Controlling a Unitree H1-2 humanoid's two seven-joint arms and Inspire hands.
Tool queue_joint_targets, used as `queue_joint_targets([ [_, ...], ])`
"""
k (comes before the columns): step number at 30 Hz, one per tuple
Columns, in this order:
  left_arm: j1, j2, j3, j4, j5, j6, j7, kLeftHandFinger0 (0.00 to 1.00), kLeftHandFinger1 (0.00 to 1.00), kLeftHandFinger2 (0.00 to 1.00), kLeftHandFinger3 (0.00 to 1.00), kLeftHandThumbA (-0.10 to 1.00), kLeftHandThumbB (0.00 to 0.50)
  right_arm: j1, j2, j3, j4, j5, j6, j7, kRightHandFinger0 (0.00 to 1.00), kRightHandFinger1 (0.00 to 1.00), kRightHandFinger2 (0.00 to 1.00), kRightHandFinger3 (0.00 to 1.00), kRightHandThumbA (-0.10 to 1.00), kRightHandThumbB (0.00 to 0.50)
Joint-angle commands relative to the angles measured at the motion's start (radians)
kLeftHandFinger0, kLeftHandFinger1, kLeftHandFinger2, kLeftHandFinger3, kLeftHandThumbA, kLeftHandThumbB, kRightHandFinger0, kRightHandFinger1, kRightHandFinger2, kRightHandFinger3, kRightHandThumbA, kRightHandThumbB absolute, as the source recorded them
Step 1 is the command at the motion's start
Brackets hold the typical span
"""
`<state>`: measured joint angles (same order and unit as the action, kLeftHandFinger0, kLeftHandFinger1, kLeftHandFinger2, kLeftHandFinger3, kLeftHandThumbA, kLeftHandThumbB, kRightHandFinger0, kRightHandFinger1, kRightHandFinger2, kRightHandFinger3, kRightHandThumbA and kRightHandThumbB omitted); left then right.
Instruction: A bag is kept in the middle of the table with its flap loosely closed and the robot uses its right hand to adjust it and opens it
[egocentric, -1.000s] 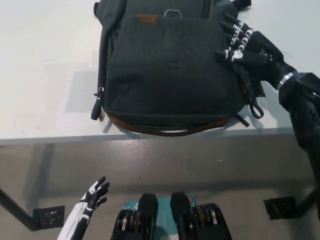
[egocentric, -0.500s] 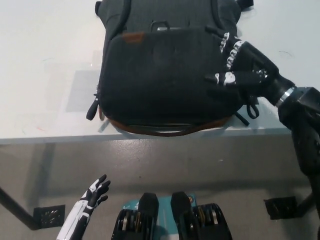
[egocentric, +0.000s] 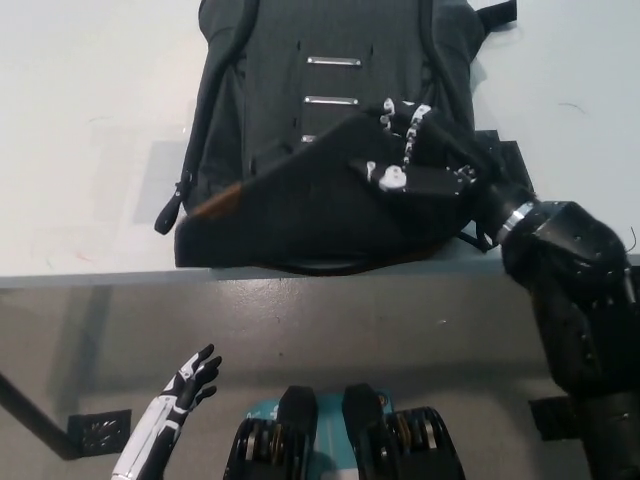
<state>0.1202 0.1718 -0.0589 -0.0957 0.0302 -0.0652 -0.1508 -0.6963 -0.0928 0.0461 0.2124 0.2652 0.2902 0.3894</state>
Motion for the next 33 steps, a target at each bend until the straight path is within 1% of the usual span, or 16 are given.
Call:
queue_joint_targets([
  [1,-0.022,0.025,0.002,-0.022,0.005,-0.007,-0.014,1.00,1.00,1.00,1.00,1.00,0.175,-0.008,0.014,0.003,-0.022,-0.129,-0.034,-0.145,0.00,0.45,0.72,0.72,-0.10,0.065],
  [10,-0.033,0.029,0.001,-0.018,0.001,-0.002,-0.013,1.00,1.00,1.00,1.00,1.00,0.164,0.058,0.009,-0.010,-0.053,-0.128,-0.060,-0.158,0.00,0.47,0.71,0.72,-0.10,0.073],
  [13,-0.041,0.033,-0.001,-0.019,0.004,0.002,-0.013,1.00,1.00,1.00,1.00,1.00,0.151,0.110,0.004,-0.008,-0.095,-0.158,-0.074,-0.183,0.04,0.51,0.75,0.74,-0.10,0.081],
  [14,-0.044,0.035,0.000,-0.018,0.002,0.000,-0.015,1.00,1.00,1.00,1.00,1.00,0.149,0.129,0.000,-0.002,-0.111,-0.170,-0.086,-0.185,0.06,0.52,0.76,0.76,-0.10,0.071],
  [16,-0.046,0.033,-0.001,-0.021,-0.002,0.005,-0.016,1.00,1.00,1.00,1.00,1.00,0.146,0.184,-0.004,0.017,-0.159,-0.216,-0.110,-0.202,0.09,0.55,0.78,0.77,-0.10,0.085],
  [18,-0.050,0.035,-0.001,-0.018,-0.008,0.003,-0.020,1.00,1.00,1.00,1.00,1.00,0.140,0.232,-0.005,0.036,-0.190,-0.255,-0.160,-0.211,0.11,0.56,0.78,0.77,-0.10,0.086],
  [20,-0.050,0.037,-0.001,-0.019,-0.007,0.003,-0.021,1.00,1.00,1.00,1.00,1.00,0.116,0.304,0.000,0.058,-0.234,-0.287,-0.222,-0.218,0.08,0.51,0.72,0.73,-0.10,0.099],
  [21,-0.054,0.038,0.000,-0.017,-0.006,0.002,-0.020,1.00,1.00,1.00,1.00,1.00,0.115,0.318,0.001,0.064,-0.241,-0.289,-0.236,-0.217,0.07,0.50,0.71,0.73,-0.10,0.101],
  [23,-0.055,0.041,0.000,-0.015,-0.009,0.000,-0.026,1.00,1.00,1.00,1.00,1.00,0.102,0.391,0.003,0.087,-0.278,-0.305,-0.273,-0.215,0.02,0.41,0.68,0.71,-0.10,0.108],
  [26,-0.058,0.041,0.001,-0.010,-0.012,-0.005,-0.028,1.00,1.00,1.00,1.00,1.00,0.084,0.453,-0.006,0.115,-0.289,-0.329,-0.328,-0.208,0.04,0.43,0.72,0.73,-0.10,0.115],
  [28,-0.058,0.044,-0.001,-0.004,-0.003,-0.014,-0.029,1.00,1.00,1.00,1.00,1.00,0.070,0.497,-0.021,0.136,-0.294,-0.339,-0.342,-0.193,0.10,0.50,0.80,0.78,-0.10,0.126],
  [29,-0.060,0.045,-0.002,-0.004,-0.004,-0.011,-0.031,1.00,1.00,1.00,1.00,1.00,0.058,0.521,-0.030,0.147,-0.280,-0.341,-0.371,-0.183,0.21,0.62,0.90,0.86,-0.10,0.154],
  [30,-0.065,0.045,-0.001,0.000,-0.007,-0.011,-0.033,1.00,1.00,1.00,1.00,1.00,0.057,0.536,-0.038,0.155,-0.271,-0.331,-0.370,-0.168,0.37,0.75,1.00,0.99,-0.10,0.176],
  [31,-0.068,0.045,0.001,0.002,-0.013,-0.009,-0.034,1.00,1.00,1.00,1.00,1.00,0.057,0.547,-0.044,0.161,-0.266,-0.312,-0.360,-0.150,0.42,0.74,0.92,0.88,-0.10,0.172],
  [32,-0.069,0.044,0.002,0.002,-0.014,-0.007,-0.034,1.00,1.00,1.00,1.00,1.00,0.060,0.550,-0.058,0.175,-0.248,-0.322,-0.384,-0.142,0.53,0.78,0.90,0.89,-0.02,0.196],
  [33,-0.070,0.044,0.002,0.003,-0.018,-0.006,-0.036,1.00,1.00,1.00,1.00,1.00,0.053,0.563,-0.083,0.199,-0.234,-0.339,-0.395,-0.123,0.72,0.92,0.96,1.00,0.19,0.223],
])
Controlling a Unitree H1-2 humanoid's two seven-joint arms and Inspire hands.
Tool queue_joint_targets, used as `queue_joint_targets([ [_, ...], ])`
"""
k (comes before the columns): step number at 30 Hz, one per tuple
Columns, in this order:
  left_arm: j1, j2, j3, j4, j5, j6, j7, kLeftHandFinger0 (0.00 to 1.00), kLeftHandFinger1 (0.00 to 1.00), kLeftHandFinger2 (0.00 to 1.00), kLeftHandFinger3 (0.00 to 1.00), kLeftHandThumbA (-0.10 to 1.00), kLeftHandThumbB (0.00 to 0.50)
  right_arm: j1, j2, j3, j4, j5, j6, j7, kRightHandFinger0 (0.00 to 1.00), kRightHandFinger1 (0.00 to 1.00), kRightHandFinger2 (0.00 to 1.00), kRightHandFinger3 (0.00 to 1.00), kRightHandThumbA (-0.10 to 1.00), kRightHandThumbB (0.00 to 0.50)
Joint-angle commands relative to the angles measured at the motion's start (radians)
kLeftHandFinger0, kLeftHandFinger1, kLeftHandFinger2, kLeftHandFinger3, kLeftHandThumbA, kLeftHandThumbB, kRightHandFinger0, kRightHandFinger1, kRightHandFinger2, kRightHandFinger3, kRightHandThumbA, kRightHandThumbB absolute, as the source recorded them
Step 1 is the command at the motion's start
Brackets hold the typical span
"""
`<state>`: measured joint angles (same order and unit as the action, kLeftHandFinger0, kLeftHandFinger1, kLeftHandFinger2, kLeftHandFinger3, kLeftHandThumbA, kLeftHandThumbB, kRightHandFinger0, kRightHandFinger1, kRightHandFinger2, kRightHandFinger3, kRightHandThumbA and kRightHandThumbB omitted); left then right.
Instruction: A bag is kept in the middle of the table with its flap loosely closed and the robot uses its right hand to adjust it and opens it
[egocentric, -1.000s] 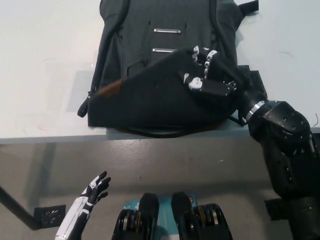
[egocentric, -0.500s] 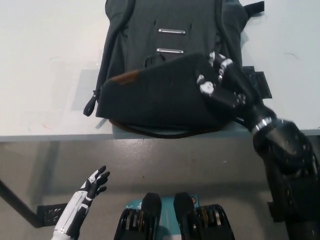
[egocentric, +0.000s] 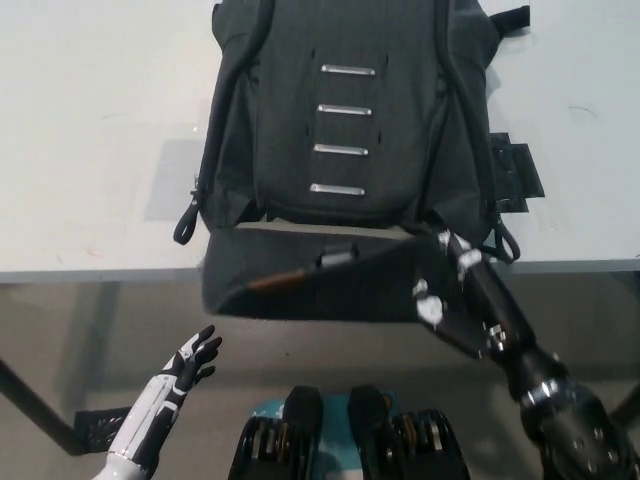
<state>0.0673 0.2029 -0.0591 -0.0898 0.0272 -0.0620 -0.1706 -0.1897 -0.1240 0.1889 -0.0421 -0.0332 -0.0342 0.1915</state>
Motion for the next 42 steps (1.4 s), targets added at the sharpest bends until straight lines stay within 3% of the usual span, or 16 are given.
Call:
queue_joint_targets([
  [1,-0.017,0.013,0.002,-0.002,-0.016,-0.010,-0.016,1.00,1.00,1.00,1.00,1.00,0.053,0.062,-0.064,0.069,0.021,-0.055,-0.074,0.076,0.79,0.92,0.97,1.00,0.36,0.257],
  [2,-0.020,0.013,0.001,-0.004,-0.012,-0.008,-0.016,1.00,1.00,1.00,1.00,1.00,0.046,0.077,-0.090,0.094,0.020,-0.079,-0.069,0.090,0.94,1.00,1.00,1.00,0.50,0.278],
  [3,-0.021,0.013,0.001,-0.005,-0.011,-0.007,-0.016,1.00,1.00,1.00,1.00,1.00,0.045,0.080,-0.099,0.102,0.021,-0.080,-0.067,0.092,0.98,1.00,1.00,1.00,0.56,0.291],
  [6,-0.022,0.013,0.003,-0.006,-0.019,-0.003,-0.021,1.00,1.00,1.00,1.00,1.00,0.042,0.110,-0.157,0.151,0.008,-0.053,-0.033,0.146,1.00,1.00,1.00,1.00,0.93,0.340],
  [8,-0.023,0.013,0.003,-0.006,-0.021,-0.006,-0.023,1.00,1.00,1.00,1.00,1.00,0.041,0.136,-0.175,0.165,-0.001,-0.037,-0.024,0.151,1.00,1.00,1.00,1.00,0.99,0.401],
  [18,-0.049,0.020,0.007,-0.005,-0.015,-0.001,-0.030,1.00,1.00,1.00,1.00,1.00,0.041,0.174,-0.208,0.172,0.005,-0.034,-0.057,0.142,1.00,1.00,1.00,1.00,0.98,0.342],
  [20,-0.050,0.021,0.008,-0.005,-0.016,0.001,-0.030,1.00,1.00,1.00,1.00,1.00,0.044,0.188,-0.201,0.159,0.011,-0.038,-0.095,0.121,1.00,1.00,1.00,1.00,1.00,0.348],
  [23,-0.054,0.022,0.011,-0.005,-0.017,0.002,-0.030,1.00,1.00,1.00,1.00,1.00,0.043,0.202,-0.162,0.106,0.049,0.032,-0.187,0.086,1.00,1.00,1.00,1.00,1.00,0.295],
  [28,-0.061,0.024,0.011,0.001,-0.016,-0.001,-0.033,1.00,1.00,1.00,1.00,1.00,0.047,0.230,-0.110,-0.009,0.052,0.111,-0.252,0.041,1.00,1.00,1.00,1.00,1.00,0.308],
  [29,-0.061,0.025,0.010,0.003,-0.014,-0.008,-0.033,1.00,1.00,1.00,1.00,1.00,0.035,0.232,-0.101,-0.034,0.058,0.132,-0.265,0.040,1.00,1.00,1.00,1.00,1.00,0.266],
  [31,-0.062,0.026,0.010,0.002,-0.010,-0.008,-0.032,1.00,1.00,1.00,1.00,1.00,0.028,0.227,-0.080,-0.088,0.081,0.150,-0.321,0.028,1.00,1.00,1.00,1.00,1.00,0.240],
  [35,-0.065,0.023,0.012,0.005,-0.014,-0.010,-0.029,1.00,1.00,1.00,1.00,1.00,0.036,0.233,-0.037,-0.168,0.079,0.166,-0.315,-0.006,1.00,1.00,1.00,1.00,1.00,0.280],
  [36,-0.064,0.023,0.013,0.002,-0.015,-0.004,-0.029,1.00,1.00,1.00,1.00,1.00,0.042,0.237,-0.024,-0.188,0.080,0.178,-0.314,-0.012,1.00,1.00,1.00,1.00,1.00,0.258],
  [42,-0.068,0.023,0.015,0.005,-0.018,-0.003,-0.028,1.00,1.00,1.00,1.00,1.00,0.037,0.259,0.026,-0.244,0.057,0.259,-0.260,0.000,1.00,1.00,1.00,1.00,1.00,0.231],
])
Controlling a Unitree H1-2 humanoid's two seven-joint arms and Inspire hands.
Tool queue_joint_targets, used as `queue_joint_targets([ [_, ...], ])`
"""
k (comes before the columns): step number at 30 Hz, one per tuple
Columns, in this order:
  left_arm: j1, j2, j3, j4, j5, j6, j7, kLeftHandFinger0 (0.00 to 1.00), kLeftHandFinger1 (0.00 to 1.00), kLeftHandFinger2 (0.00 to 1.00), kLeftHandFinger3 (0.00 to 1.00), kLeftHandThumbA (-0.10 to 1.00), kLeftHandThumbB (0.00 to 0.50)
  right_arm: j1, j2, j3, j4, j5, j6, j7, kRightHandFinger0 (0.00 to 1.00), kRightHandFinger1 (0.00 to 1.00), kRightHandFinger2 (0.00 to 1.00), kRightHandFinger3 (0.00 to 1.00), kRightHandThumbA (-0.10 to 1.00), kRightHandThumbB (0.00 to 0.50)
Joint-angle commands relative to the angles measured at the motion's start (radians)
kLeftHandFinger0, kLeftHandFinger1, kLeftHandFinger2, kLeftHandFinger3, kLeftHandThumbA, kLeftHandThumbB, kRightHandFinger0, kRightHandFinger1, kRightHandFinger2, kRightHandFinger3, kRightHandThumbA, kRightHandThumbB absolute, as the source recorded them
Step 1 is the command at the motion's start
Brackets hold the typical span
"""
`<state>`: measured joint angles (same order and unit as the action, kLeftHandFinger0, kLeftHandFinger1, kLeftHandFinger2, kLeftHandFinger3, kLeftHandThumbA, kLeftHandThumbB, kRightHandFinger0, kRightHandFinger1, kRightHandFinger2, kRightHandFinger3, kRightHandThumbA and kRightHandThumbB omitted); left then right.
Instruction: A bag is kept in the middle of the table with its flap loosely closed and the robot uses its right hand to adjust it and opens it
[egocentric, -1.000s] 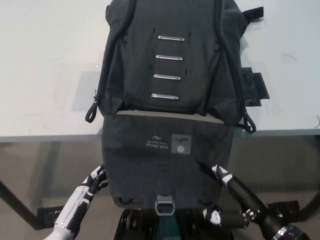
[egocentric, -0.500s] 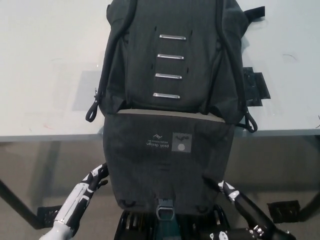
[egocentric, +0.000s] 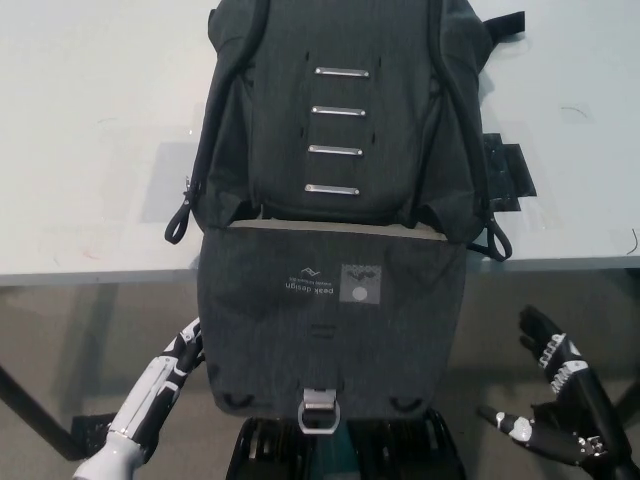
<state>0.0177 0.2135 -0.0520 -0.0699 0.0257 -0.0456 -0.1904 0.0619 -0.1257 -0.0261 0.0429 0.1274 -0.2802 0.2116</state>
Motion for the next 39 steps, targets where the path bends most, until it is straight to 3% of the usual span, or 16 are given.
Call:
queue_joint_targets([
  [1,-0.017,0.011,0.009,-0.015,-0.020,-0.017,-0.008,1.00,1.00,1.00,1.00,1.00,0.038,0.010,0.036,-0.034,-0.032,0.104,-0.004,-0.020,1.00,1.00,1.00,1.00,1.00,0.242],
  [3,-0.014,0.010,0.010,-0.015,-0.024,-0.017,-0.010,1.00,1.00,1.00,1.00,1.00,0.027,0.013,0.049,-0.037,-0.036,0.107,0.008,-0.021,1.00,1.00,1.00,1.00,1.00,0.262],
  [7,-0.012,0.010,0.011,-0.019,-0.022,-0.016,-0.007,1.00,1.00,1.00,1.00,1.00,0.021,0.014,0.064,-0.028,-0.032,0.122,0.011,-0.003,1.00,1.00,1.00,1.00,1.00,0.255],
  [10,-0.009,0.006,0.014,-0.021,0.003,-0.023,0.011,1.00,1.00,1.00,1.00,1.00,0.041,0.021,0.078,-0.003,-0.033,0.133,0.032,0.015,1.00,1.00,1.00,1.00,1.00,0.249],
  [13,0.001,-0.001,0.023,-0.032,0.025,-0.019,0.034,1.00,1.00,1.00,1.00,1.00,0.117,0.018,0.097,0.025,-0.011,0.104,0.030,0.014,1.00,1.00,1.00,1.00,1.00,0.280],
  [22,0.007,-0.019,0.031,-0.021,0.048,-0.029,0.055,1.00,1.00,1.00,1.00,1.00,0.146,0.029,0.129,0.099,0.017,0.076,0.019,0.017,1.00,1.00,1.00,1.00,1.00,0.303],
  [39,0.011,-0.016,0.036,-0.013,0.052,-0.031,0.058,1.00,1.00,1.00,1.00,1.00,0.147,0.013,0.124,0.111,0.057,0.043,0.000,0.002,1.00,1.00,1.00,1.00,1.00,0.242],
])
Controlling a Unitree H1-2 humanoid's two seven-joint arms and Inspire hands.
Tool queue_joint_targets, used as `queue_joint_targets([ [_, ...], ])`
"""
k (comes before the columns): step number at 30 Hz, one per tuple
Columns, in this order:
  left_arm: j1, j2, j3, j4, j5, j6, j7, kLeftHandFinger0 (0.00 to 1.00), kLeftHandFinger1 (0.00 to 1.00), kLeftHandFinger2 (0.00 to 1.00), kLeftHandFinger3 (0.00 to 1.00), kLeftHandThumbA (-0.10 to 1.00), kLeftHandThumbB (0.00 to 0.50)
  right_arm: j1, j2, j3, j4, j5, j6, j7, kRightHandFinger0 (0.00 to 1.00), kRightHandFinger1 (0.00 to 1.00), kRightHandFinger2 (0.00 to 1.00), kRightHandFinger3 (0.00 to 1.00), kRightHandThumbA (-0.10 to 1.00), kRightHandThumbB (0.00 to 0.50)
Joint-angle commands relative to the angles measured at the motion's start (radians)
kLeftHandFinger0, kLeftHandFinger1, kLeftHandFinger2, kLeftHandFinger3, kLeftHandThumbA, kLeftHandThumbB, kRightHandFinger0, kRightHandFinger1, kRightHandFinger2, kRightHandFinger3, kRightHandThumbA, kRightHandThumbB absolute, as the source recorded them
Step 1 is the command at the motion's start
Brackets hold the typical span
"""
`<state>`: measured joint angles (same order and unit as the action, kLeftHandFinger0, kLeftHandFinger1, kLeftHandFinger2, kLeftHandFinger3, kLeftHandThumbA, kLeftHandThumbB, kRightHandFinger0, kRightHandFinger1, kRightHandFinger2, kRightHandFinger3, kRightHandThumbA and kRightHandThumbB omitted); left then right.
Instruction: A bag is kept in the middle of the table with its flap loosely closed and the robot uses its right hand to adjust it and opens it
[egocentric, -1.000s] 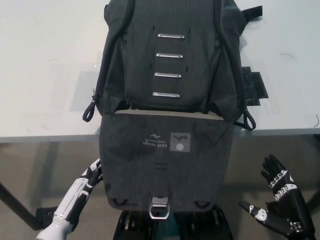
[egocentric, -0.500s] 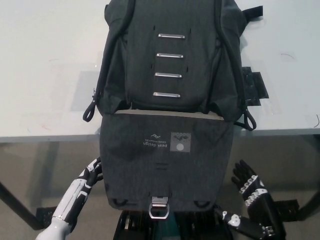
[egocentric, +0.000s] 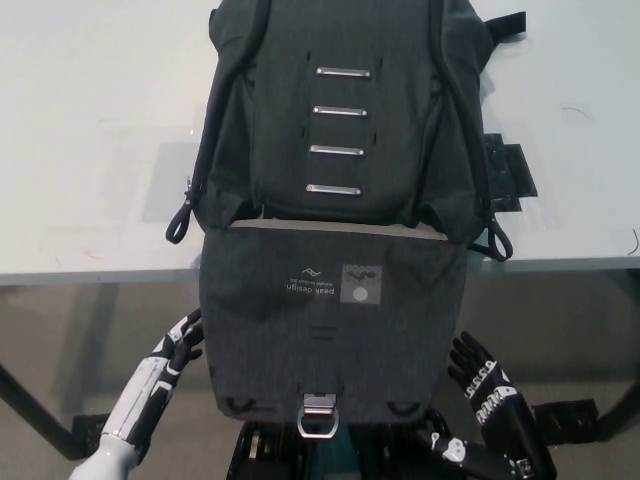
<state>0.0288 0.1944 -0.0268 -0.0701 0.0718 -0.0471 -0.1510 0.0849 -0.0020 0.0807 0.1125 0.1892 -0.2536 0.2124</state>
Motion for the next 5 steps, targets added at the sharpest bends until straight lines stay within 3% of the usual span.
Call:
queue_joint_targets([
  [1,0.000,0.001,0.011,-0.013,0.002,-0.021,0.018,1.00,1.00,1.00,1.00,1.00,0.153,-0.009,-0.001,0.004,-0.015,-0.019,-0.022,0.002,1.00,1.00,1.00,1.00,1.00,0.243],
  [5,0.000,0.002,0.010,-0.021,0.014,-0.015,0.022,1.00,1.00,1.00,1.00,1.00,0.162,-0.012,-0.001,0.004,-0.015,-0.018,-0.013,0.001,1.00,1.00,1.00,1.00,1.00,0.244],
])
